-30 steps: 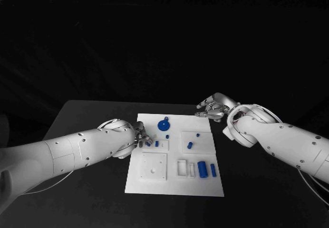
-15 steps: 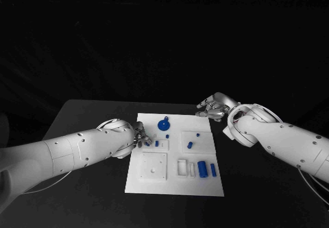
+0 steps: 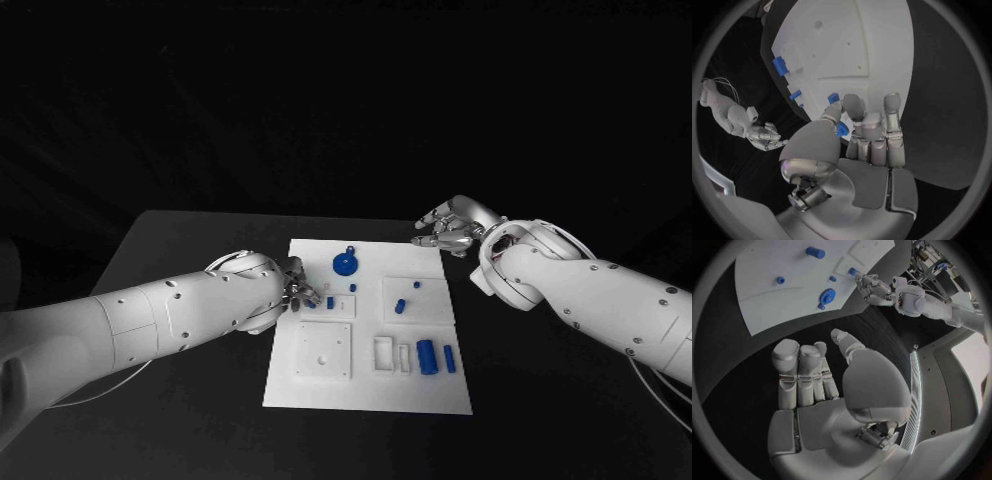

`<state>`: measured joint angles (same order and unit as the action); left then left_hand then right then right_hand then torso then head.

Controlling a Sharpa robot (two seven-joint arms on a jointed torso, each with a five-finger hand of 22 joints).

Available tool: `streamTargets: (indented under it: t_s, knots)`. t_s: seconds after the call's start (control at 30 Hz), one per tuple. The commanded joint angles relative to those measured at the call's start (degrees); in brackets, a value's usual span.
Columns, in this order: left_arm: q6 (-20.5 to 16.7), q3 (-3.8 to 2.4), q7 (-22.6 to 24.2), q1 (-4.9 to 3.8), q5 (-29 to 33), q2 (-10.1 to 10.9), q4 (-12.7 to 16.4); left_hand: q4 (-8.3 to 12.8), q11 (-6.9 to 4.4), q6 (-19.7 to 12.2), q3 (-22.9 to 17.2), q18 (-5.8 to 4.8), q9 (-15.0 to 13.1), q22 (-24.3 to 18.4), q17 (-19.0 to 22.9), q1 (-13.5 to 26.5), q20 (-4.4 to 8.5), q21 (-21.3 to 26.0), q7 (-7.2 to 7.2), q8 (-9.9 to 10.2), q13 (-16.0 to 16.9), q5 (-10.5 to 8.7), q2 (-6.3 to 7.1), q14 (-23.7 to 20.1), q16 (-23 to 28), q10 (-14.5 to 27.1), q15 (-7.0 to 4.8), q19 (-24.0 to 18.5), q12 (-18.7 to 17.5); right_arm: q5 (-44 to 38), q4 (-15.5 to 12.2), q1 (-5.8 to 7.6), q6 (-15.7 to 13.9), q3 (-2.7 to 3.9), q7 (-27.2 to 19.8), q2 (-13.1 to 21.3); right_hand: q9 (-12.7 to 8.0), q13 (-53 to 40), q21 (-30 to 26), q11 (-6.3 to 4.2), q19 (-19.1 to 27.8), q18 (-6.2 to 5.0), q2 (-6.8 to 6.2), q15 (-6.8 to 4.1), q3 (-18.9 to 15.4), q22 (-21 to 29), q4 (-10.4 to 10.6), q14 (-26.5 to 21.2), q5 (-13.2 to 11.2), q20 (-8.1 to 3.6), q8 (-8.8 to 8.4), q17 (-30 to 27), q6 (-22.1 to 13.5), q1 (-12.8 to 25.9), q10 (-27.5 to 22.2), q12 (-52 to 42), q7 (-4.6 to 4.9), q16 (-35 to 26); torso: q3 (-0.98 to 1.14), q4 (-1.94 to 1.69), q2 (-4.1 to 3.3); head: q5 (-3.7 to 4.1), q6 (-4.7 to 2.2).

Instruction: Assemble the parts on the task board

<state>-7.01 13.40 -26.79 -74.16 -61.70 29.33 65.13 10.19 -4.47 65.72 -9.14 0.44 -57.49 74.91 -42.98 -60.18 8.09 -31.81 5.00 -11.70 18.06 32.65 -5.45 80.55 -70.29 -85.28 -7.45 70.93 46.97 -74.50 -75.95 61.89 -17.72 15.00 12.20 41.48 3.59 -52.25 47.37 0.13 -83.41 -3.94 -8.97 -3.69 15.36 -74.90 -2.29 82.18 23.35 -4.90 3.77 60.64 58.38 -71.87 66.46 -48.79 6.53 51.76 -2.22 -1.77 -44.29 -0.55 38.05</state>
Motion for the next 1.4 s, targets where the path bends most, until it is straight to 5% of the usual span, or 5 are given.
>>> streamTargets:
  t_s: [0.03,0.6,0.9,1.2,1.4]
  knots:
    - [2.2,0.21,-0.5,0.37,0.9,-0.2,0.1,-1.9,-1.57,11.2,1.5,0.97,-0.2,1.0,0.0,-0.2,-0.46,0.3,-8.96,-0.1,-0.2,-1.08,0.89,0.2,0.0,-1.4,-0.17,0.2,0.3,-0.1,-0.1,-0.01,0.6,0.02,-0.5,0.0,0.0,0.0,-0.3,-0.24,-0.4,-0.51,-0.13,-0.32,0.4,-5.9,0.0,0.2,0.2,-0.13,-0.22,-0.1,0.4,0.7,0.0,0.0,-0.11,-0.2,0.06,-0.01,0.00,0.02,-0.03]
    - [2.2,0.21,-0.3,0.38,1.3,-0.2,-0.3,-7.0,-1.64,11.4,5.1,0.80,-0.4,1.0,0.0,-1.0,-0.40,0.8,-9.10,0.1,-0.4,-5.29,2.77,0.2,0.1,-1.4,-0.23,0.4,0.4,-0.1,0.0,-0.01,0.8,0.02,-0.5,0.0,0.0,0.1,-0.4,-0.24,-0.4,-0.51,-0.13,-0.32,0.5,-5.9,-0.1,0.2,0.2,-0.13,-0.22,-0.1,0.4,0.6,0.0,0.1,-0.09,-0.3,0.00,-0.02,0.00,0.05,0.01]
    - [1.7,0.20,-0.3,0.38,1.3,-0.1,-0.7,-9.5,-1.65,11.7,7.9,0.81,-0.7,1.0,0.2,-1.3,-0.40,0.9,-9.17,0.0,-0.5,-11.73,3.06,0.2,0.2,-1.4,-0.25,0.5,0.4,-0.1,0.0,-0.01,0.8,0.02,-0.5,0.0,0.0,0.1,-0.4,-0.24,-0.4,-0.51,-0.13,-0.32,0.5,-5.9,-0.1,0.2,0.2,-0.13,-0.22,-0.1,0.4,0.6,0.0,0.1,-0.09,-0.3,-0.01,-0.01,0.01,0.02,-0.03]
    - [1.2,0.19,0.0,0.39,1.3,0.5,-0.5,-12.5,-1.63,12.0,8.8,0.73,-0.9,1.1,0.2,-1.0,-0.32,1.0,-9.15,-0.1,-0.6,-15.47,5.71,0.1,0.3,-1.4,-0.23,0.5,0.5,-0.1,0.1,-0.04,0.7,0.02,-0.5,-0.1,0.0,0.1,-0.4,-0.24,-0.4,-0.49,-0.08,-0.32,0.4,-5.9,0.0,0.2,0.2,-0.13,-0.23,-0.1,0.4,0.7,0.0,0.1,-0.09,-0.3,0.00,0.01,0.01,0.07,-0.02]
    - [0.5,0.13,0.8,0.39,2.6,1.5,0.6,-16.8,-1.54,11.6,6.0,0.47,-0.8,1.0,1.8,-1.5,-0.06,1.5,-8.94,0.2,-1.1,-17.04,10.62,-0.4,1.3,-1.4,-0.34,0.4,-0.1,-0.1,0.2,-0.08,0.7,0.02,-0.6,-0.1,0.0,0.1,-0.4,-0.24,-0.4,-0.49,-0.08,-0.32,0.4,-5.9,0.0,0.2,0.2,-0.13,-0.23,-0.1,0.4,0.7,0.0,0.1,-0.09,-0.3,-0.02,0.00,0.00,0.20,-0.02]
